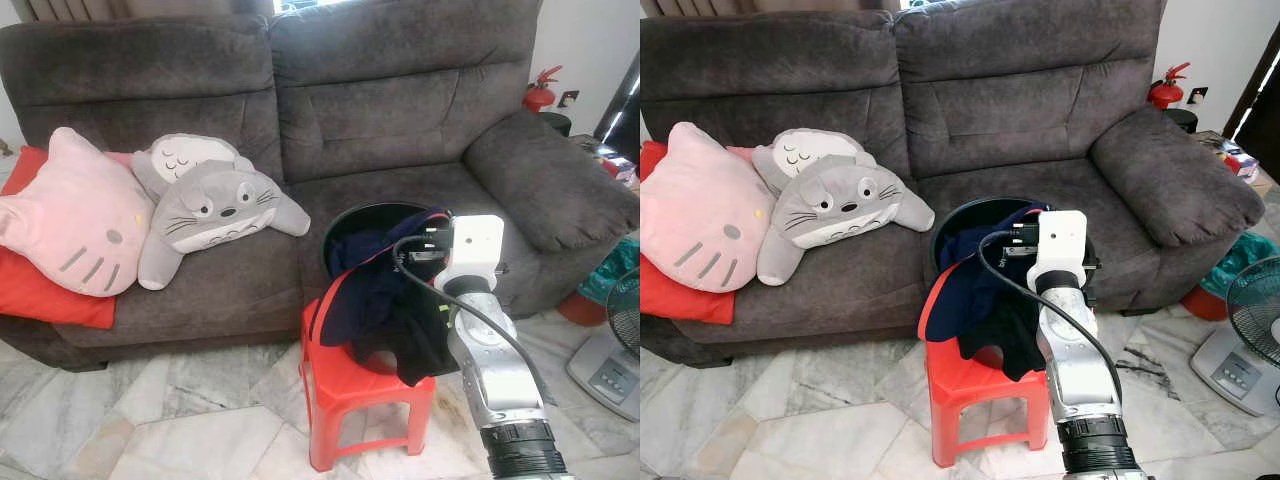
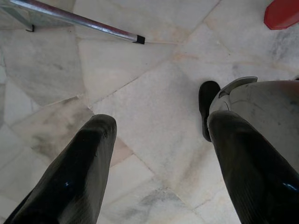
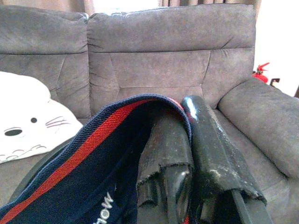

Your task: Hang hanger

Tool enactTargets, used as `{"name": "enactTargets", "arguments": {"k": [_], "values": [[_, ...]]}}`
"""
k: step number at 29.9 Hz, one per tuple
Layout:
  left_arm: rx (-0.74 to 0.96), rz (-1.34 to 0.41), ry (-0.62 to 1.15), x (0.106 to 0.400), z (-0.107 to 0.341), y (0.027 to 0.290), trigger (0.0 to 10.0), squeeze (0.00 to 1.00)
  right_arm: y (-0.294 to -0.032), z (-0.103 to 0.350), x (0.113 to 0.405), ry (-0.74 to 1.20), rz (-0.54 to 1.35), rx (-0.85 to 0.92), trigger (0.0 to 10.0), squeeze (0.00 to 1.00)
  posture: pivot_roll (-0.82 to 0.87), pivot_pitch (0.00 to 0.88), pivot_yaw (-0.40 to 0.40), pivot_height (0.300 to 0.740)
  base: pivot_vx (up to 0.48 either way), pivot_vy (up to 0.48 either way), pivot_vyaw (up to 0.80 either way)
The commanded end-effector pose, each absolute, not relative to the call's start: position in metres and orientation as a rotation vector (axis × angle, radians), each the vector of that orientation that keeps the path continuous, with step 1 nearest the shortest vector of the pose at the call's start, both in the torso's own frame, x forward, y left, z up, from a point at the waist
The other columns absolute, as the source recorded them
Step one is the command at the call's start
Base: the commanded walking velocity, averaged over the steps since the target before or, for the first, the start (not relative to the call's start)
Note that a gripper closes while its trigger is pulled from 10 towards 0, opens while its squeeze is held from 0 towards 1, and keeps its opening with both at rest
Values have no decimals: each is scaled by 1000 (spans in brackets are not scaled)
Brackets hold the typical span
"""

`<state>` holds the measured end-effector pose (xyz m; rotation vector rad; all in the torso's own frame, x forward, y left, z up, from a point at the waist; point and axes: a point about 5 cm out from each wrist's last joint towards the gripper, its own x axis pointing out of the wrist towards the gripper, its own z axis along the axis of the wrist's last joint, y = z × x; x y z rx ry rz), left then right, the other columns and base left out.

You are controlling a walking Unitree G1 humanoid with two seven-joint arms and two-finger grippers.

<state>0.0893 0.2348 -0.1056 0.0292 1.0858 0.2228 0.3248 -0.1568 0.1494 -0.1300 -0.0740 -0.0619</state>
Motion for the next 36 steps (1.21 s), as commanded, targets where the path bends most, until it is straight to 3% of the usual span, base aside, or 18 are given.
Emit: {"name": "enactTargets", "arguments": {"k": [1,15,36], "values": [[43,218,1090,87,-105,238,10000,0,-153,155,325,-99,-52,-137,10000,0,-153,0,53,740,0,0,0],[52,217,1094,88,-105,239,10000,0,-153,156,329,-99,-52,-148,10000,0,-147,0,50,740,0,0,0],[50,222,1083,92,-103,242,10000,0,-156,164,334,-105,-62,-165,10000,0,-147,0,36,740,-278,0,0]]}}
